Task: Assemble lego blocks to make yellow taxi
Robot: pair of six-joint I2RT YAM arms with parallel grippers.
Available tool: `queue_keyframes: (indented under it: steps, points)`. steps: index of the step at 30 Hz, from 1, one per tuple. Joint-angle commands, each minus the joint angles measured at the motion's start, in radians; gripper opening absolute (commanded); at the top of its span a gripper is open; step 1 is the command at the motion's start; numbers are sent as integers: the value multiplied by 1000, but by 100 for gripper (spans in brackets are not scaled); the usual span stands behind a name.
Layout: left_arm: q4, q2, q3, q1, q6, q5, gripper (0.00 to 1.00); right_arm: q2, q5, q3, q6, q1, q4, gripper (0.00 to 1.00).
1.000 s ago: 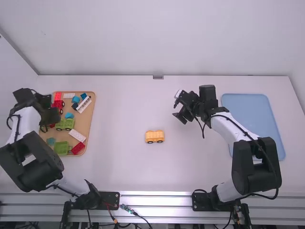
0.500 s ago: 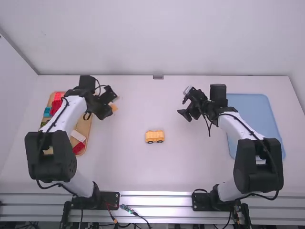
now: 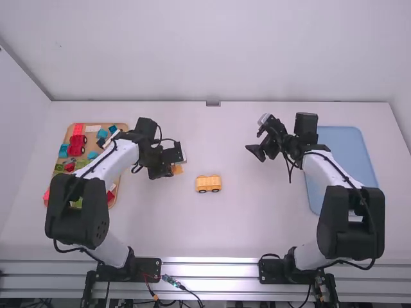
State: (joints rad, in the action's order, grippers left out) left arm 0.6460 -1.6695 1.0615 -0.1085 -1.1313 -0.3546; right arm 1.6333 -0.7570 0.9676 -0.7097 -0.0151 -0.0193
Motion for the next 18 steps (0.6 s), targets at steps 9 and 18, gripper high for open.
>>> queue_keyframes:
  steps: [9,18]
  points:
    - [-263,21,-259,4,-44,-35,2,-7,-28,-6,-22,18,-57,99]
    - [-273,20,-276,-2,-44,-22,10,-7,-11,-33,-80,80,-71,99]
